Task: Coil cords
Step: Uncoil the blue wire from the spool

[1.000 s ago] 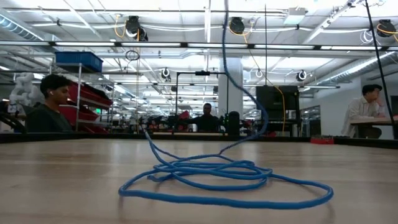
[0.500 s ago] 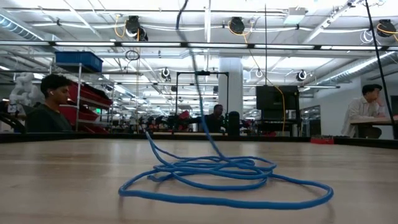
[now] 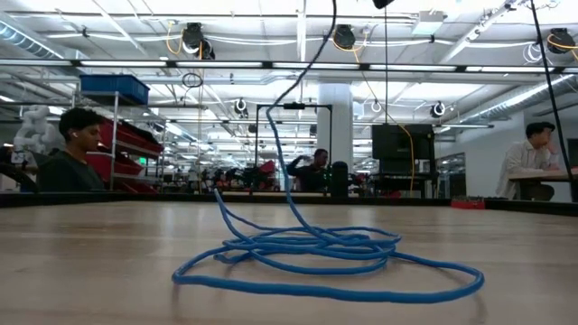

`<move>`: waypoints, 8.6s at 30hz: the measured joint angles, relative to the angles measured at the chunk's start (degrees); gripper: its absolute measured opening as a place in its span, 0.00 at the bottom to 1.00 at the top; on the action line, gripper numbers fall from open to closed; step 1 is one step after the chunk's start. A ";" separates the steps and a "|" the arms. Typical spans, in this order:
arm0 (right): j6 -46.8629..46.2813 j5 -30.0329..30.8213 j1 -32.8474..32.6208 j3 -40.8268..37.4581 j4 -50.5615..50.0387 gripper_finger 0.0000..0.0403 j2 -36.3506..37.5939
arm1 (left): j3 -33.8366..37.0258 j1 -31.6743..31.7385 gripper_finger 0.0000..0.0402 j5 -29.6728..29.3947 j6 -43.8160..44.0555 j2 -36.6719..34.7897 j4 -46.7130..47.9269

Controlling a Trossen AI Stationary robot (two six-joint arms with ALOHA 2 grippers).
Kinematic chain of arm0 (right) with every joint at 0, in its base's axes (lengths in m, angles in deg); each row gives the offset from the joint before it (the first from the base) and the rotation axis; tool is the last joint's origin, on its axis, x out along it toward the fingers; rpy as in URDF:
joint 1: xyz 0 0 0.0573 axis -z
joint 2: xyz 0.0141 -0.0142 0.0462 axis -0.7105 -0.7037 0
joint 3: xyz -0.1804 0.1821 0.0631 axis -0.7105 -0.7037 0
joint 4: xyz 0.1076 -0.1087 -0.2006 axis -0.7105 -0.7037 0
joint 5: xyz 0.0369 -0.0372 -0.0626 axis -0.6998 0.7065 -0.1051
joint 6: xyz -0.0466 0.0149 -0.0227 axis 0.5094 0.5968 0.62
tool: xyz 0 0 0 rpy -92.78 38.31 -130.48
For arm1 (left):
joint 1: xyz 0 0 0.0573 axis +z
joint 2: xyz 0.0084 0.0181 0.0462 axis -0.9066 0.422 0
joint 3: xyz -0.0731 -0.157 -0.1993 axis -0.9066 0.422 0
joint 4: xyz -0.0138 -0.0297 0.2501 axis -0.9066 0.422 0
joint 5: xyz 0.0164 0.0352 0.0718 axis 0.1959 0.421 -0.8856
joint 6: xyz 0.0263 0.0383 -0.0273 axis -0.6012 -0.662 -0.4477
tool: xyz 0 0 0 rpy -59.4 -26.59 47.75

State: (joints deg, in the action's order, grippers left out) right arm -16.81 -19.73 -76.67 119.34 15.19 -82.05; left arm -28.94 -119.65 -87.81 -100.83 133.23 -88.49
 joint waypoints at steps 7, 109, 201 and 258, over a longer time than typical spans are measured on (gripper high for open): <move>-4.12 0.31 0.26 0.00 -7.42 0.00 2.27 | 0.00 -0.33 0.00 -0.01 -0.32 0.00 -0.04; 16.86 0.74 -6.01 0.00 37.25 0.00 0.67 | 0.07 5.05 0.00 -0.92 7.17 -0.02 9.47; 10.00 -6.32 -0.72 0.02 33.13 0.34 -4.49 | -2.75 3.73 0.00 8.40 12.31 -0.02 9.65; 12.03 1.73 -6.06 0.00 27.96 0.00 2.65 | -2.73 5.14 0.00 -9.10 1.18 3.87 23.83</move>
State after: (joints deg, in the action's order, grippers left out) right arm -4.78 -17.99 -82.73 119.34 43.16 -79.40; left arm -31.67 -114.51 -96.91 -99.66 137.10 -64.66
